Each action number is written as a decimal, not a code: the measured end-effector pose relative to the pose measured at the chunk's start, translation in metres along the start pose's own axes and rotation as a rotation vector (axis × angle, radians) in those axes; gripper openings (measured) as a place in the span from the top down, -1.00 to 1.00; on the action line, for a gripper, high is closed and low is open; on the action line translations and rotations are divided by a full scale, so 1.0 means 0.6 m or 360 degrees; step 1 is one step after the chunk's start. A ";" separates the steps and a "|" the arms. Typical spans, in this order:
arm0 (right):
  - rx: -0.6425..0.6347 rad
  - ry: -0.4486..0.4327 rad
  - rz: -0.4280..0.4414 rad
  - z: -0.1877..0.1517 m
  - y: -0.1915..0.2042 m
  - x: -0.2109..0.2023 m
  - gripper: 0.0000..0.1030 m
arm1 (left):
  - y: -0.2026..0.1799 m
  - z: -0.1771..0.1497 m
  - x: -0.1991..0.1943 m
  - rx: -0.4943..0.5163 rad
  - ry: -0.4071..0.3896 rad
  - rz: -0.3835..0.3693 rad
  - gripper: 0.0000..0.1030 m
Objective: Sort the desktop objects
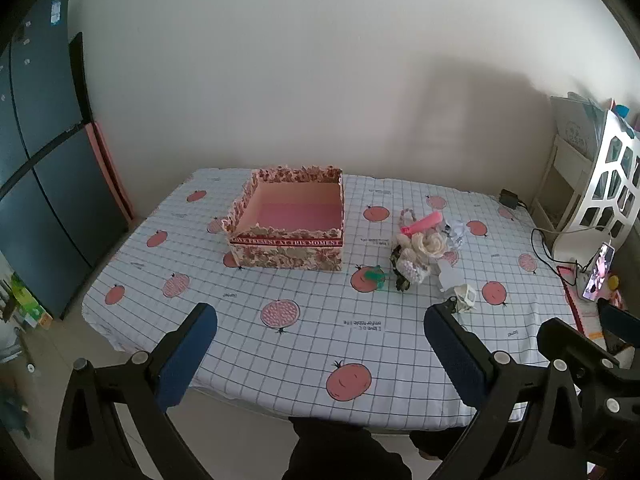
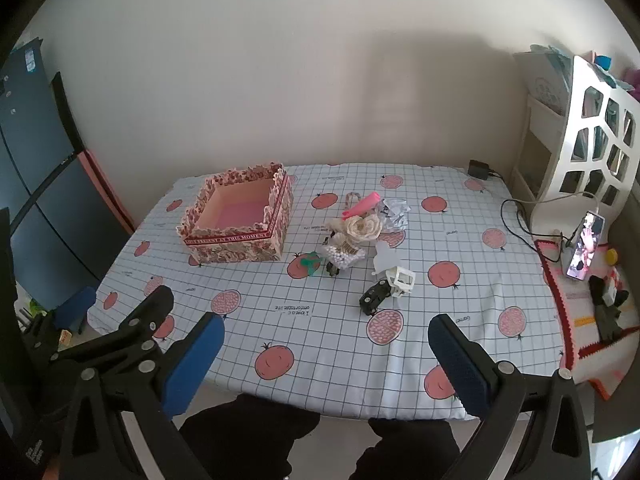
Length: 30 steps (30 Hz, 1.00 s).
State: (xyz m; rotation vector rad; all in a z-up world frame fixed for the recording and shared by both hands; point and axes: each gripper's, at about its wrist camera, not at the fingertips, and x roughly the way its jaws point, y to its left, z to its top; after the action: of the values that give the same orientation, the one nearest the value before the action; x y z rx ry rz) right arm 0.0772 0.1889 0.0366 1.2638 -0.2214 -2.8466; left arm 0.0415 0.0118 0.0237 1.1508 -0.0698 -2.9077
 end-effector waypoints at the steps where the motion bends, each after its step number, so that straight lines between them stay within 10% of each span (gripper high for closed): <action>1: -0.0002 -0.0004 -0.0003 -0.001 0.001 -0.002 -1.00 | 0.001 -0.003 -0.002 -0.0002 -0.0005 -0.0002 -1.00; 30: 0.0024 -0.0105 -0.0033 0.023 0.008 -0.023 -1.00 | 0.010 0.028 -0.018 -0.0050 -0.0004 -0.0007 -1.00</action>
State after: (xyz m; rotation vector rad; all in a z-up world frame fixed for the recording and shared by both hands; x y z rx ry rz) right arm 0.0758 0.1868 0.0566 1.1831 -0.2328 -2.9122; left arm 0.0380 0.0067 0.0434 1.1445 -0.0215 -2.9031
